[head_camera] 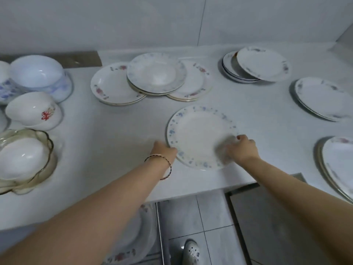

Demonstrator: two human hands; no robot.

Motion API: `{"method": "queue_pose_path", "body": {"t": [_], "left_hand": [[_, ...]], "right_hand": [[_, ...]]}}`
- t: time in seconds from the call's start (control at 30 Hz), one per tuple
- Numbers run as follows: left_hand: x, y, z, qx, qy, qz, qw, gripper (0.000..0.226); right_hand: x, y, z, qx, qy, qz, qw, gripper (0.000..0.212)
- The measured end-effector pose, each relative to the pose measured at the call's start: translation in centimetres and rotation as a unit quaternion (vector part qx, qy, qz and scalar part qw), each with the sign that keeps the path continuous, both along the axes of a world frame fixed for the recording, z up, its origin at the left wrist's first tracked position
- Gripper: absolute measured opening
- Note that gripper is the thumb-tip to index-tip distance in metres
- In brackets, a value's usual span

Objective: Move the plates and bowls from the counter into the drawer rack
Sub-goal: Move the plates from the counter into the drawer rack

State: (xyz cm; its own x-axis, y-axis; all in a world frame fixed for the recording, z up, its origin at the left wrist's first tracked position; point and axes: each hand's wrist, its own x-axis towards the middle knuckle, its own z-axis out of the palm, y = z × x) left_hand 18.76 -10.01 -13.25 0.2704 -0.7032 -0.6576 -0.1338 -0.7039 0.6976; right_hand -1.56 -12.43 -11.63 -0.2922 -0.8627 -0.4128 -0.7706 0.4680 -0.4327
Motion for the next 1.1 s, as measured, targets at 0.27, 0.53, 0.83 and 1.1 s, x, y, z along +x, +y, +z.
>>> {"method": "queue_pose_path", "body": {"t": [0.27, 0.53, 0.83, 1.1], "left_hand": [[-1.8, -2.8, -2.7, -0.015, 0.041, 0.076, 0.996, 0.039], [0.5, 2.4, -0.5, -0.014, 0.072, 0.096, 0.993, 0.049], [11.8, 17.7, 2.0, -0.002, 0.084, 0.022, 0.996, 0.043], [21.7, 29.5, -0.8, 0.099, 0.049, -0.067, 0.992, 0.041]], "right_hand": [[-1.4, -5.3, -2.3, 0.037, -0.036, -0.052, 0.997, 0.052], [-0.7, 0.0, -1.1, -0.002, -0.138, -0.046, 0.989, 0.037], [8.6, 15.2, 3.0, 0.003, -0.183, -0.003, 0.983, 0.059], [17.2, 28.2, 0.0, 0.108, -0.164, -0.017, 0.980, 0.051]]}}
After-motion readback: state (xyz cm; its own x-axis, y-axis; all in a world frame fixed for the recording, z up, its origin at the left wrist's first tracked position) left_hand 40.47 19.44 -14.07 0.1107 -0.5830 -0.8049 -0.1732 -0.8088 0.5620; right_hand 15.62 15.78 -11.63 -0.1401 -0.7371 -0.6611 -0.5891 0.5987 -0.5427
